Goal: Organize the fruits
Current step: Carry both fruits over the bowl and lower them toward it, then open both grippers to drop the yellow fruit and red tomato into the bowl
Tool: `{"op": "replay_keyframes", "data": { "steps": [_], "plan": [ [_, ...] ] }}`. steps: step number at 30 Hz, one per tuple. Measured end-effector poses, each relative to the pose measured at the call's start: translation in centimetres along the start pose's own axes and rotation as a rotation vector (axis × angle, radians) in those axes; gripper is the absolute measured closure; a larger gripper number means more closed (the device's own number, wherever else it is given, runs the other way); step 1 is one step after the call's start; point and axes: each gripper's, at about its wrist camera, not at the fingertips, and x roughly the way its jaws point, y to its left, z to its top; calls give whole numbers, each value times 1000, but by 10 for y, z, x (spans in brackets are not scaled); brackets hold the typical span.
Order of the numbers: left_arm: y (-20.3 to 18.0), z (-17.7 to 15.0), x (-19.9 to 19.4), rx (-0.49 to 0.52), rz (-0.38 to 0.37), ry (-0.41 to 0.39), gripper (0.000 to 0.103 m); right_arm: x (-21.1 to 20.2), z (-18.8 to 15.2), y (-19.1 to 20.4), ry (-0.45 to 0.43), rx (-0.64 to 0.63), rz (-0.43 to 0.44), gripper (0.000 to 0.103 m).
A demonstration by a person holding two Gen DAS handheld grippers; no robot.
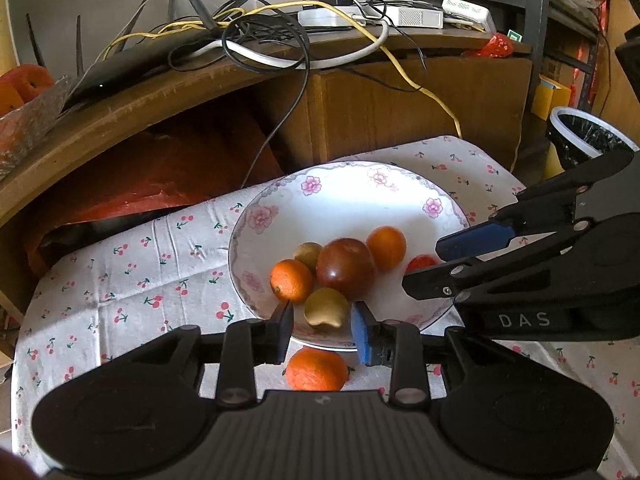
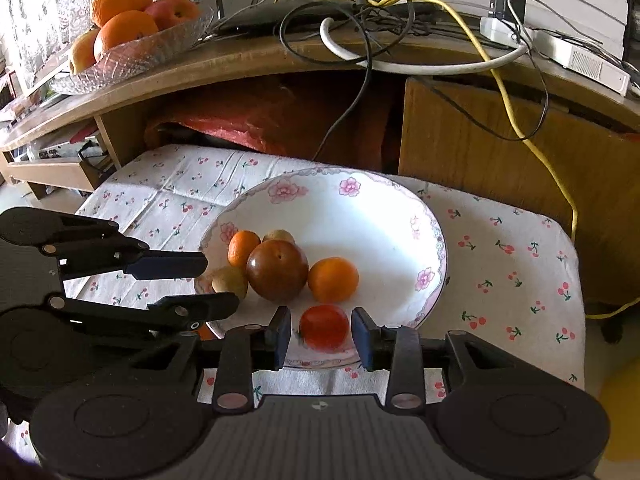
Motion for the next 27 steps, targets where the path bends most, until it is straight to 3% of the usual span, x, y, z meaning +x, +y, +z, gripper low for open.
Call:
{"op": "replay_keyframes", "data": {
  "steps": [12, 19, 27],
  "plan": [
    [12, 7, -19, -48, -3, -41, 61, -18, 4, -6, -57, 44, -3, 71],
    [23, 3, -34, -74, -6, -37, 61, -27, 0, 7, -49, 11, 45, 71],
    [39, -22, -52, -87, 29, 8, 60, -32, -14, 32, 5, 17, 159, 70]
  ]
}}
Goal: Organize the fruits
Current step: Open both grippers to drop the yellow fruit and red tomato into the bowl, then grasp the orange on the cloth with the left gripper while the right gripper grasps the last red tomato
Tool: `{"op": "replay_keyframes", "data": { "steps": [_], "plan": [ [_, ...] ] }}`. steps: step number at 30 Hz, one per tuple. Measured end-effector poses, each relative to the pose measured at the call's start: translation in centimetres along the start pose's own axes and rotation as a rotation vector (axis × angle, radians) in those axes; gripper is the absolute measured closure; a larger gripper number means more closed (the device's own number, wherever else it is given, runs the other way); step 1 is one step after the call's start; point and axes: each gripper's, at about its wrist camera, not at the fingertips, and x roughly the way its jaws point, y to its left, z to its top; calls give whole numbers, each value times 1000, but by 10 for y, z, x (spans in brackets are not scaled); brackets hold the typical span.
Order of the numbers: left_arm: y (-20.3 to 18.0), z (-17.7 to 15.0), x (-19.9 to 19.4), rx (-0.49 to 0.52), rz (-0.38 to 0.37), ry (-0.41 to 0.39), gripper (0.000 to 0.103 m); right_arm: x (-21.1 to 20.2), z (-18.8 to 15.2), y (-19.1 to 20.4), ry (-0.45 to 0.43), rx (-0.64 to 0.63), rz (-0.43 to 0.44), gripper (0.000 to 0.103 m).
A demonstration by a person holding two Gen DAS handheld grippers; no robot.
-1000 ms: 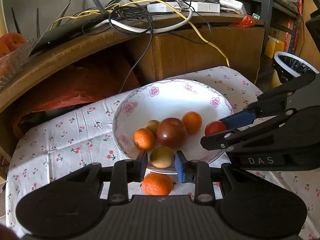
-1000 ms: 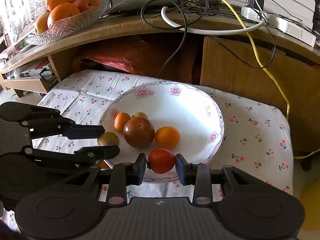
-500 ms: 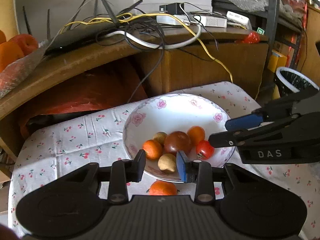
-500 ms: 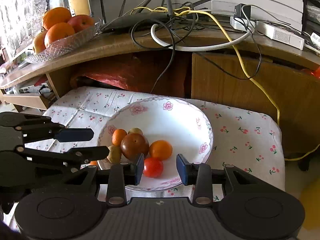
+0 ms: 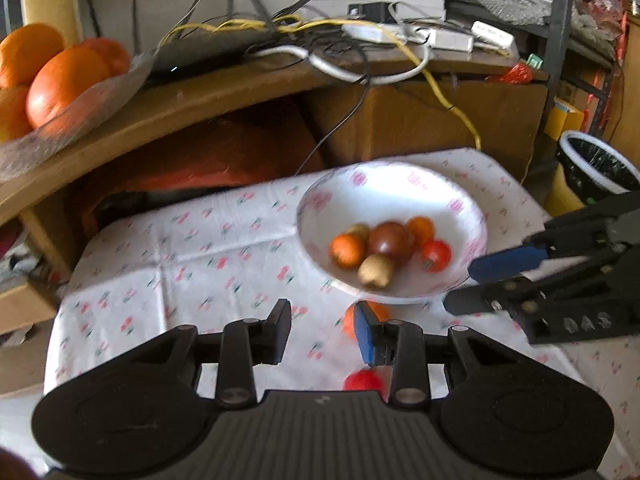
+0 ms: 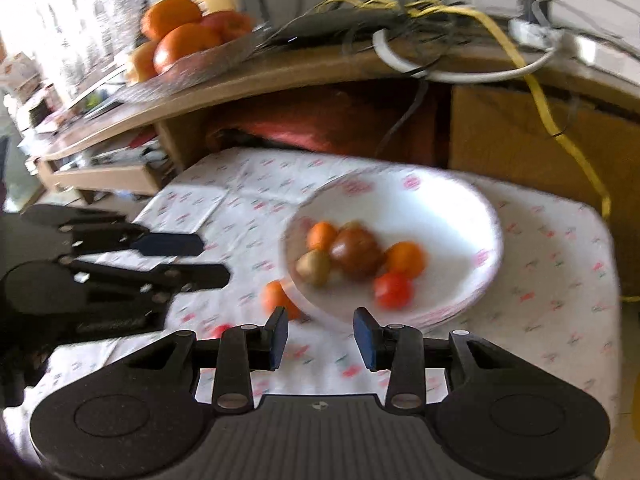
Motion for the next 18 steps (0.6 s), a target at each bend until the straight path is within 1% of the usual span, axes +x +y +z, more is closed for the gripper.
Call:
{"op": "replay_keyframes", "data": {
  "steps": [5, 9, 18],
  "plan": [
    [15, -6, -4, -35, 26, 6, 60, 13, -5, 28, 46, -17, 72, 69],
    [21, -5, -10, -41, 32, -16, 60, 26, -6, 42, 74, -37, 81, 69],
    [31, -5, -18, -56, 25, -37, 60, 54, -4, 49, 123, -35, 107, 68]
  ]
}}
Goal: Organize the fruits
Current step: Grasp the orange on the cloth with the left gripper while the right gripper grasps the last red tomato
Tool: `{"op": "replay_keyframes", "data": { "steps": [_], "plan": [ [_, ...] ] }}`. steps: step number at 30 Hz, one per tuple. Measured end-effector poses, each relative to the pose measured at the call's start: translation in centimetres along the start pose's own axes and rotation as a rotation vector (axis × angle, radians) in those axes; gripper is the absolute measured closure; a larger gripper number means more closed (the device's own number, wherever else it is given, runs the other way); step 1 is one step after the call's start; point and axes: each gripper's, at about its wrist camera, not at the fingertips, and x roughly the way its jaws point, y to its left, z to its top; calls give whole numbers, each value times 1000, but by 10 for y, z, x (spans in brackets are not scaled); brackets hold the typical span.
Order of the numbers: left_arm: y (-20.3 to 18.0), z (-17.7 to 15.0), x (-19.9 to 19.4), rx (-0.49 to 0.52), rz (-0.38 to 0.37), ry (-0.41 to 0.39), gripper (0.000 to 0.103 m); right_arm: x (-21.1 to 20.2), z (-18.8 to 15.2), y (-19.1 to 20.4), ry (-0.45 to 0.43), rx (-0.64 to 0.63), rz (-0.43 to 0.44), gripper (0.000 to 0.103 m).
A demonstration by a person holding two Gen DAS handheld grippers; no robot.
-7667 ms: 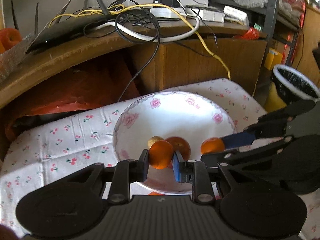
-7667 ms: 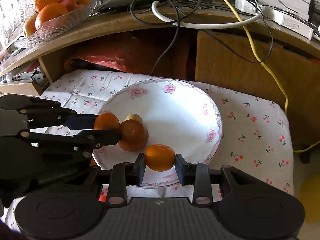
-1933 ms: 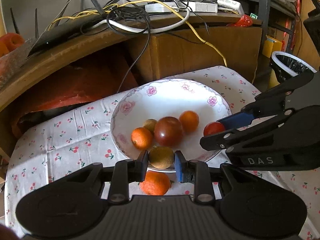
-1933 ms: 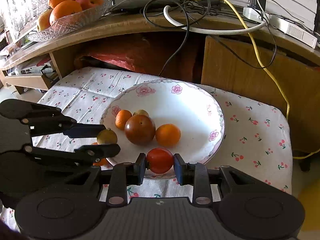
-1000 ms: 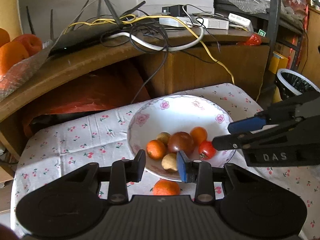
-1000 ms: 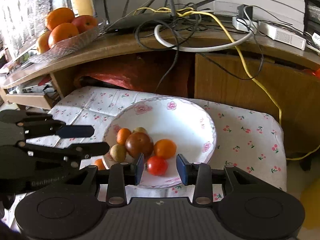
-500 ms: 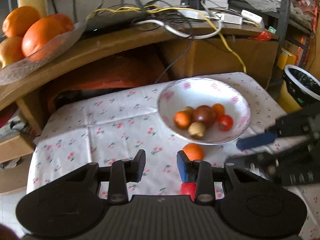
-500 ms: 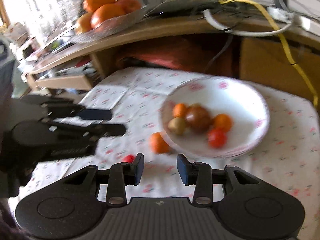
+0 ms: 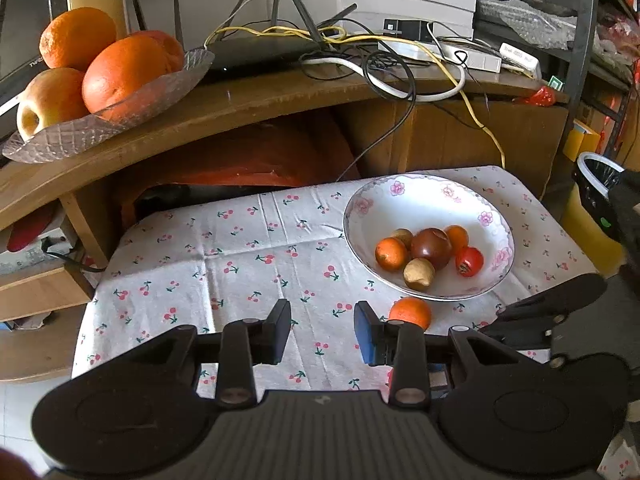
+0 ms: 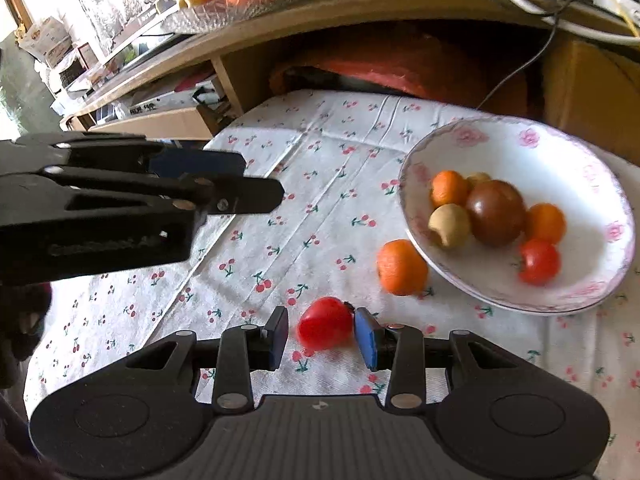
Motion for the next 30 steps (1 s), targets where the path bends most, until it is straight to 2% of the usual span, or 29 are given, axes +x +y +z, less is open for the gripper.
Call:
{"op": "replay_keyframes", "data": {
  "steps": [3, 9, 12, 16, 22, 30],
  "plan": [
    [3, 0, 0, -9, -4, -1, 60, 6, -2, 1, 21, -7, -10, 75],
    [-4, -3, 9, 15, -44, 29, 60, -6, -7, -9, 34, 23, -21, 76],
    [-17, -4, 17, 51, -89, 51, 60, -20, -12, -16, 28, 39, -49, 76],
    [-37, -5, 36, 103, -110, 81, 60, -36, -21, -33, 33, 73, -90, 76],
    [-60, -7, 63, 138, -97, 110, 60, -51, -32, -57, 27, 126, -115, 76],
    [-73, -9, 83, 150, -82, 108, 58, -59, -42, -71, 26, 148, -134, 75]
  ]
}}
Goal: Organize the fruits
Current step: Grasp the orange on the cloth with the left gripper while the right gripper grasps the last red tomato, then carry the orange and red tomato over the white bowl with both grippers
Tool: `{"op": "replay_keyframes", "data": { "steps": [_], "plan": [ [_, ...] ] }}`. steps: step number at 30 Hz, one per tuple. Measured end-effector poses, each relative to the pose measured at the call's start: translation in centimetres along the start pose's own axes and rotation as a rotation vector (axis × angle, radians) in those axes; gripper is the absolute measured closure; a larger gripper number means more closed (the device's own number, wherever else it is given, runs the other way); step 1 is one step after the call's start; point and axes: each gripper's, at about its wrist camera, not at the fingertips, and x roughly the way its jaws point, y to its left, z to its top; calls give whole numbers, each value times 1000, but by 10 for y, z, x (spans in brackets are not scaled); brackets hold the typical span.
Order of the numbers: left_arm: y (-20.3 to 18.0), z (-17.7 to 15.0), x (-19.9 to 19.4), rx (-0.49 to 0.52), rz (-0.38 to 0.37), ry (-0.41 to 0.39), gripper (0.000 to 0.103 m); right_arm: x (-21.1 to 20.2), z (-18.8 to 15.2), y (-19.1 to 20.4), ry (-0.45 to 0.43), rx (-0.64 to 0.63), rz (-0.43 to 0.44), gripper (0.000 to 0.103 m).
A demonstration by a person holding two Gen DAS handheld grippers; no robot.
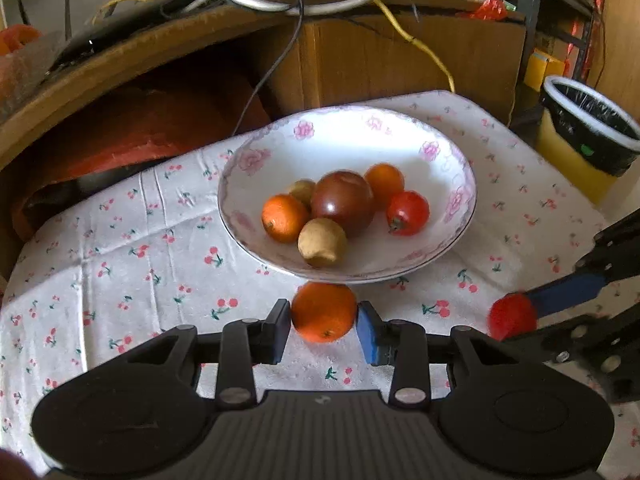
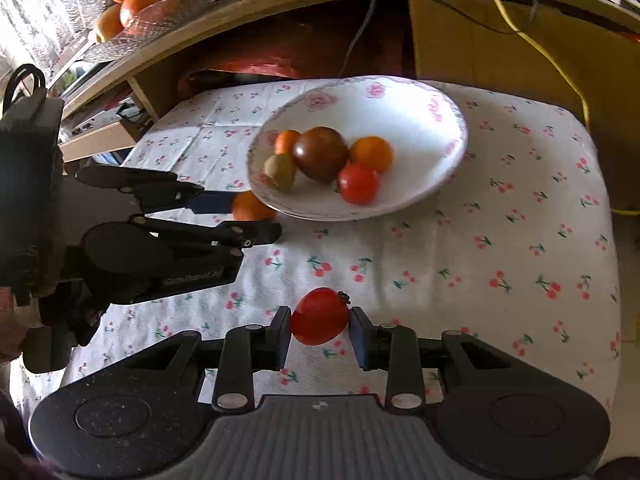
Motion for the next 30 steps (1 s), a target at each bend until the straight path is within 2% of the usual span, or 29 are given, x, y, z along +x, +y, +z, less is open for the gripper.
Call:
{"op": "replay_keyframes", "data": {
  "steps": [9, 18, 20, 30],
  "plan": [
    [0, -5, -11, -10, -5, 21, 61, 3, 0, 2, 7, -44, -36, 76],
    [-18, -33, -39, 18, -27, 72, 61, 2, -7, 12, 3, -164, -61, 75],
    [-20, -39, -43, 20, -19, 56, 61, 2, -7, 11, 4, -170, -60, 74],
    [-12, -46, -48, 25, -20, 52, 51, 2, -7, 11, 1, -191, -52, 70]
  ]
}}
